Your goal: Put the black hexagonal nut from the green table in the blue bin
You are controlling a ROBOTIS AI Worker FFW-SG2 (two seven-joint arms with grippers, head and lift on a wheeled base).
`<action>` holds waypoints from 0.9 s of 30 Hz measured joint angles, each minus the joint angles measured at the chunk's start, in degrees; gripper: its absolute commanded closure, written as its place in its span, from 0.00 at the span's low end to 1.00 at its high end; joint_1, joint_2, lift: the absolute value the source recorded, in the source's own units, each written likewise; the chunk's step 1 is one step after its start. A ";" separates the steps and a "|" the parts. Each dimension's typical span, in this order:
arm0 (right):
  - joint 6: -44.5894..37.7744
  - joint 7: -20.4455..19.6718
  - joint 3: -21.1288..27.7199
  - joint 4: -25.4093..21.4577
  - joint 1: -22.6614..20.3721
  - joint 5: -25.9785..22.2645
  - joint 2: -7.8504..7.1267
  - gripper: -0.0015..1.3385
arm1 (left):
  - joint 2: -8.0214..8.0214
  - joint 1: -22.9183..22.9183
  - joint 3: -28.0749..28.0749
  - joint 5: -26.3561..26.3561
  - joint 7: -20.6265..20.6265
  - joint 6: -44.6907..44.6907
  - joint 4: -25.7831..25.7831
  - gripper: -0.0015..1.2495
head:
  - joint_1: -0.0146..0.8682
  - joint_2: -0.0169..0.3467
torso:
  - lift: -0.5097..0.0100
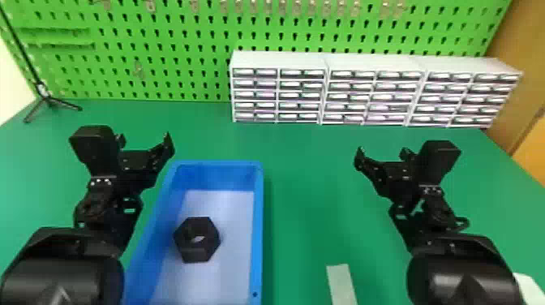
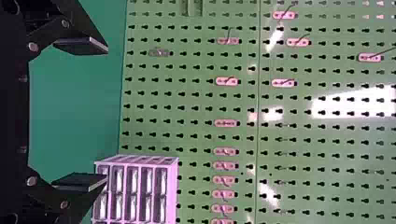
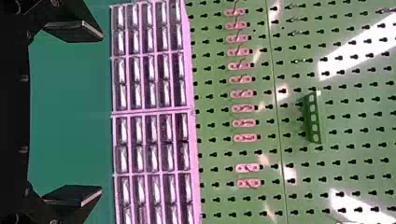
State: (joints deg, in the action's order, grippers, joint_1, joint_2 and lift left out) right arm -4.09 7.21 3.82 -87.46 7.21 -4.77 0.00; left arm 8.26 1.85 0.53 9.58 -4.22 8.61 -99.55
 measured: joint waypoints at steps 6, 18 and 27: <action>-0.35 0.00 -0.21 0.00 0.05 -0.06 0.00 0.11 | 0.01 0.22 0.13 -0.09 0.00 0.12 0.00 0.24 | 0.79 0.12 | 0.80; -0.47 0.00 -0.52 0.00 0.09 0.12 0.00 0.11 | 0.00 0.43 0.25 -0.23 0.00 0.37 0.02 0.24 | 0.79 0.12 | 0.80; 0.31 0.00 -1.18 -0.09 0.09 1.89 -0.06 0.11 | 0.02 0.30 0.19 -0.41 0.00 0.61 0.06 0.24 | 0.79 0.12 | 0.80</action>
State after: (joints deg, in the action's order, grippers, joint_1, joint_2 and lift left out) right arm -3.78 7.21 2.64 -87.55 7.29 -2.89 -0.06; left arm 8.29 2.14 0.73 9.16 -4.22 9.22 -99.49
